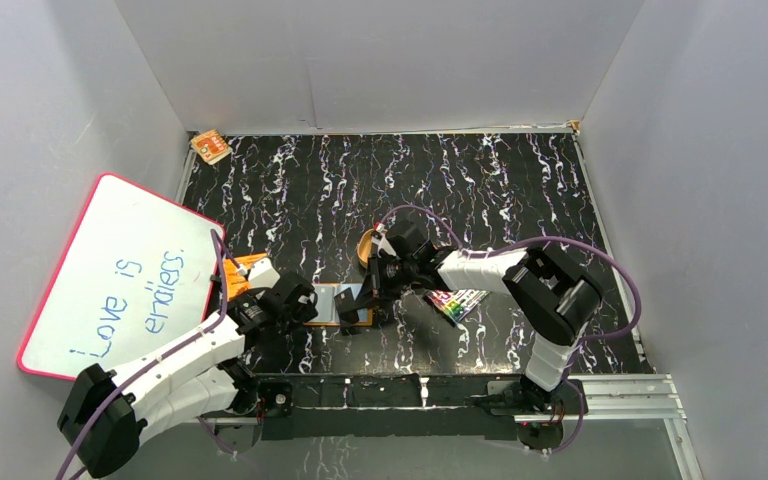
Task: Put the credit cards into the card holder
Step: Insert the credit card into the card holder, then close the card holder at the center of the board.
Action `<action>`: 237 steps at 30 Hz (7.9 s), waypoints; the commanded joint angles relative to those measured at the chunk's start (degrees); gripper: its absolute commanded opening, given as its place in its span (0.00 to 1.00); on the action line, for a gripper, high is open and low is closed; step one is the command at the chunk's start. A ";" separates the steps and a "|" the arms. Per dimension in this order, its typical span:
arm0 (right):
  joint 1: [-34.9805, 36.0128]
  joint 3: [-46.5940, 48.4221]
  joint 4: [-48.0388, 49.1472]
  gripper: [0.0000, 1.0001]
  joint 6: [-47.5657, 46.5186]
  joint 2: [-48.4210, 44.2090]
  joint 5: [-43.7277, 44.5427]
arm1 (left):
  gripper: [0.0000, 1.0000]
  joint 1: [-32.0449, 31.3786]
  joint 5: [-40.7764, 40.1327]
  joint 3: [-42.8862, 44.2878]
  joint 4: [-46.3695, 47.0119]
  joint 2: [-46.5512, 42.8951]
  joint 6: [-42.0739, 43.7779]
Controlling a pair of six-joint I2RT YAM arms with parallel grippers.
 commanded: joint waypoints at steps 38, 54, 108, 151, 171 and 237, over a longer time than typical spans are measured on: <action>-1.02 0.67 7.53 0.00 7.33 3.76 -0.58 | 0.62 -0.03 0.19 -3.51 2.10 2.64 -2.25; -1.05 2.64 9.13 0.00 9.95 6.79 0.00 | 0.61 -0.03 0.95 -3.78 2.54 2.51 -1.89; -0.23 4.25 6.00 0.00 10.40 8.03 6.02 | 0.22 9.32 7.24 -1.77 7.45 12.00 4.83; 4.34 9.23 2.92 0.43 9.48 10.07 7.41 | 0.16 9.32 13.14 -6.01 12.53 8.20 2.95; 6.97 15.18 -3.55 0.48 5.21 11.40 9.86 | 0.12 9.32 15.65 -7.03 15.07 7.06 3.77; 7.76 9.79 -24.17 0.44 -12.69 -0.95 45.53 | 0.72 8.68 34.33 7.25 23.13 16.14 9.17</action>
